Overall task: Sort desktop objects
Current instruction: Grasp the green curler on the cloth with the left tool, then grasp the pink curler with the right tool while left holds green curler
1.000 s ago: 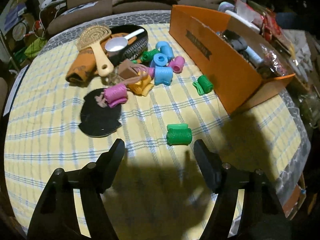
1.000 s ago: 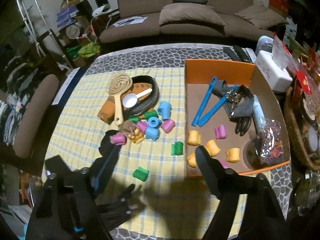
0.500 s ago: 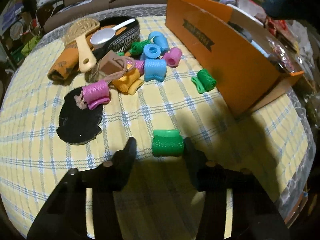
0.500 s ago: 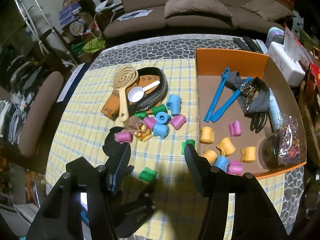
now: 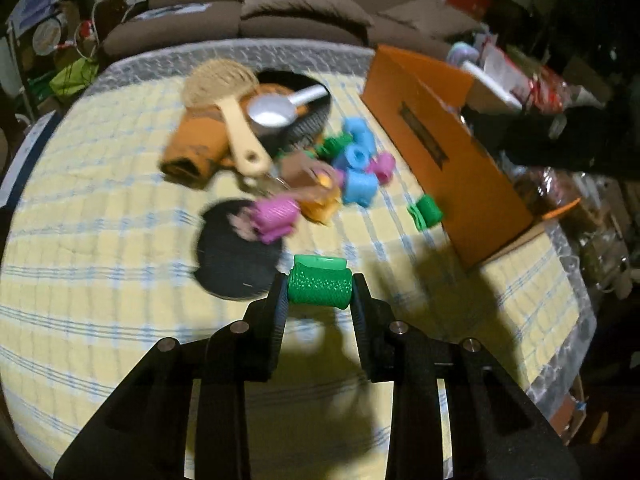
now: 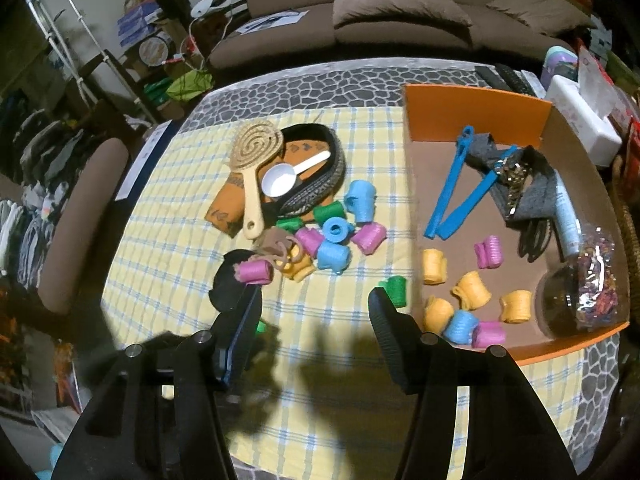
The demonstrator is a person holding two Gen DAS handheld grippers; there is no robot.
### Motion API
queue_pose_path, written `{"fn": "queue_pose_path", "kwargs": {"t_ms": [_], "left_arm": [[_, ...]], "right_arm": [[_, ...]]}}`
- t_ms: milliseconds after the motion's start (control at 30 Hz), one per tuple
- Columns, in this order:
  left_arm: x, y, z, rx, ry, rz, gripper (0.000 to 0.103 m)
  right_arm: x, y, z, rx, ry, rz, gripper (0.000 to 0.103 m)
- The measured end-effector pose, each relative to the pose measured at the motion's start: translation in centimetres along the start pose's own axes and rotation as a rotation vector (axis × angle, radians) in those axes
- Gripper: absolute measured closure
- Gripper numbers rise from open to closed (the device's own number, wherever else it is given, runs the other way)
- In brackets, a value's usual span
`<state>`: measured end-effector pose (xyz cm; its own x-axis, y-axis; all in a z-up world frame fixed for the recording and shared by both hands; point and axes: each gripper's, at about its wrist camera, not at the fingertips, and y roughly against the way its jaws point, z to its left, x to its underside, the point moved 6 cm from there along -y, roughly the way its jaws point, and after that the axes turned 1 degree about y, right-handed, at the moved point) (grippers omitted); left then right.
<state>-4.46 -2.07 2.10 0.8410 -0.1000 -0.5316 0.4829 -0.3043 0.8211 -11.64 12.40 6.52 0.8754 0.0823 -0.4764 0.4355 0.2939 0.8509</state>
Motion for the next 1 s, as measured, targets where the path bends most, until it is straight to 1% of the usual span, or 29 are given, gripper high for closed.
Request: {"fn": "queue_pose_path", "kwargs": {"t_ms": [167,400,467,500,533,600,800,1000], "left_arm": [[-1.0,2.2,2.6,0.001,0.015,-0.034,0.075],[-0.9,2.7,5.6,0.006,0.067,-0.055,0.075],[-1.0,2.6,6.5,0.008,0.087,-0.058,0.075],[-1.1,2.6,6.9,0.009,0.096,-0.058,0.075],[-1.2,2.6,7.3,0.01,0.105,-0.059,0.075],[-1.2,2.6,8.1,0.015,0.118,-0.063,0.075],[-1.3,2.5,9.5,0.022,0.13,-0.062,0.075],[-1.5,2.3,10.4,0.048,0.157,-0.052,0.075]], "right_arm": [[0.2,-1.7,1.1,-0.011,-0.001,0.01,0.045],[0.7,-4.6,2.5,-0.021,0.005,0.039,0.045],[0.8,-5.4,3.0,-0.029,0.001,0.041,0.048],[0.9,-5.9,3.2,-0.036,0.0,0.041,0.053],[0.9,-6.3,3.4,-0.039,-0.001,0.043,0.055],[1.0,-7.3,3.9,-0.046,-0.001,0.049,0.056],[1.0,-10.2,5.7,-0.069,0.018,0.066,0.065],[0.5,-12.2,5.7,-0.052,0.031,0.083,0.065]]}}
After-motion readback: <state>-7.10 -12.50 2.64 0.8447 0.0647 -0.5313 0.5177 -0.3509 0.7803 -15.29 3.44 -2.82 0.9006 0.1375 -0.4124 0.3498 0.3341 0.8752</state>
